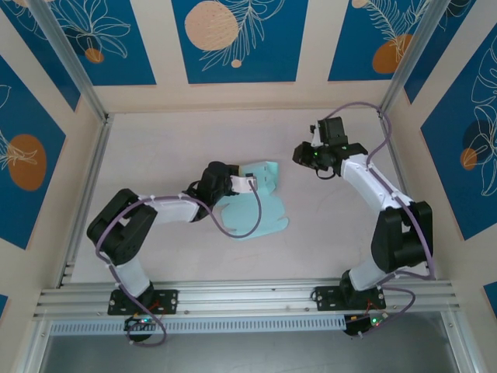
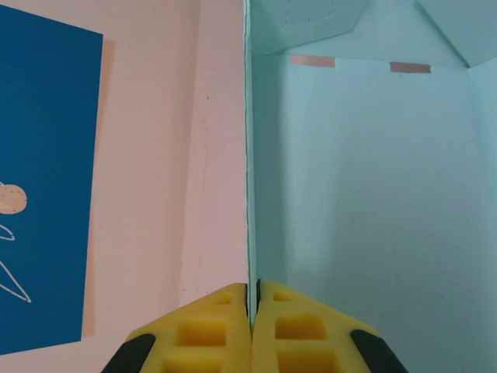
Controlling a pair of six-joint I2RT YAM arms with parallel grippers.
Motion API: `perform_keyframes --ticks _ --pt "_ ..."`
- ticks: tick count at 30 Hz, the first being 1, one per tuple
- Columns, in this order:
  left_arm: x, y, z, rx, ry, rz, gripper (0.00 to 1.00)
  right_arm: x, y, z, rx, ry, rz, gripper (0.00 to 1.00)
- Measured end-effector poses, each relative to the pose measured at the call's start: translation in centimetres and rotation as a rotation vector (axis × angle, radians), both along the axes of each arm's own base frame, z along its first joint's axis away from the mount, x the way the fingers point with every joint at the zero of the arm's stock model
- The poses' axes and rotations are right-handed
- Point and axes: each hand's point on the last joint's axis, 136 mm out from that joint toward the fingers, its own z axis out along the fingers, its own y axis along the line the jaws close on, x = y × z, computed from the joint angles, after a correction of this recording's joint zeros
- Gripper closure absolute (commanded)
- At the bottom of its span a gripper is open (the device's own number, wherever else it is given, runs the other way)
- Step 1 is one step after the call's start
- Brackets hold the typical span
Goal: Fold the paper box
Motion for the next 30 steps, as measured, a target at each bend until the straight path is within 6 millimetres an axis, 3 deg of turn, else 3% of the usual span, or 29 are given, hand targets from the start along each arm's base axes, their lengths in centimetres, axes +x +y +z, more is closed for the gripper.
perform_keyframes --ticks 3,6,12,19,30 --pt "0.3 0.0 -0.1 0.006 -0.023 0.005 0.99 0.3 -0.7 -3.7 0.046 0.1 -0.013 0.73" --pt "0.5 0.0 -0.2 0.015 -0.038 0.009 0.99 0.7 0.0 -6.8 0.086 0.172 0.013 0.73" --pt "0.6 0.1 0.1 0.013 -0.057 0.013 0.99 2.5 2.1 -10.5 0.162 0.216 0.093 0.72" --pt "0.5 0.2 0.1 0.015 -0.067 0.015 0.99 3.1 5.3 -9.7 0.199 0.115 0.222 0.7" --pt "0.9 0.3 0.1 0.05 -0.137 0.017 0.99 0.7 7.4 -10.0 0.263 0.036 0.321 0.67"
